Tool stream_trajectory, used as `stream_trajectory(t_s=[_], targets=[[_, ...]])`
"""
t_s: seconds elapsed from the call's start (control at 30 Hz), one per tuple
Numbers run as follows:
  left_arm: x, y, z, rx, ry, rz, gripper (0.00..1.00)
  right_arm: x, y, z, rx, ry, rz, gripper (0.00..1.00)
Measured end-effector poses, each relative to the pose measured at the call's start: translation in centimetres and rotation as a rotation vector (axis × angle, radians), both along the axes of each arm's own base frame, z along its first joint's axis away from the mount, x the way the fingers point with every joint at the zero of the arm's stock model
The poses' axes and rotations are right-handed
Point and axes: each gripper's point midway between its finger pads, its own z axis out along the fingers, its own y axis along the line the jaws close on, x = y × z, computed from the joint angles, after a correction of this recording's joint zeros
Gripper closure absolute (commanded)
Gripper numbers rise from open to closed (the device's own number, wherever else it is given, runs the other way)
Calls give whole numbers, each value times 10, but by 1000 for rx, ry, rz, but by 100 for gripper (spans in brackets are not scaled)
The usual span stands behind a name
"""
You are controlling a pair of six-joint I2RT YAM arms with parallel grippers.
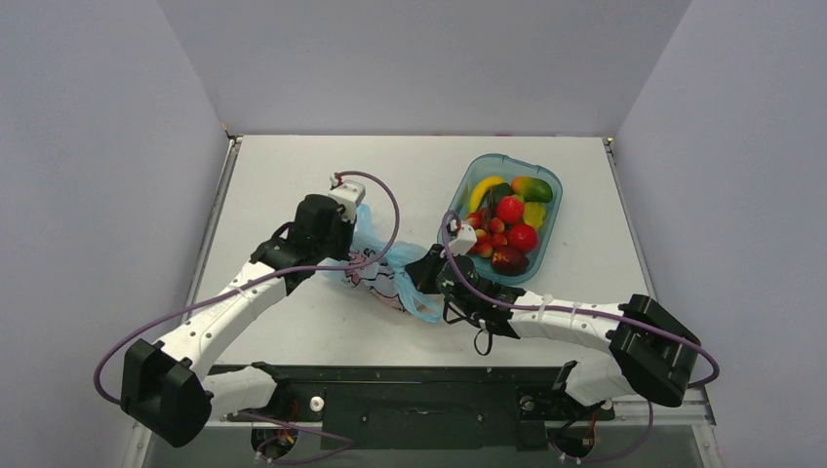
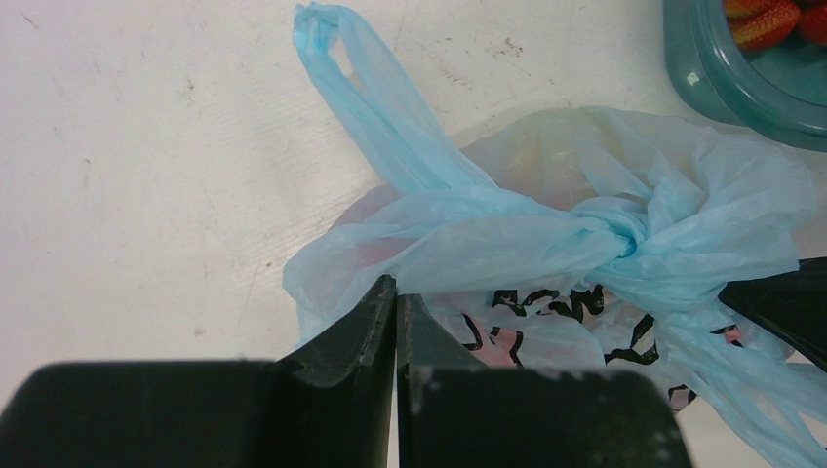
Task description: Take the fake fruits out of the plastic bag
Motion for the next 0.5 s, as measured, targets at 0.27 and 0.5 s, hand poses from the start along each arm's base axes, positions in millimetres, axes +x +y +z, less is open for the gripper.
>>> stream_trajectory(t_s=[0.27, 0.5], targets=[[-18, -22, 32, -158, -92, -153, 47, -4, -3, -7, -60, -26, 60, 100], [-25, -40, 55, -263, -200, -251, 45, -14, 5, -12, -79, -27, 149, 100]])
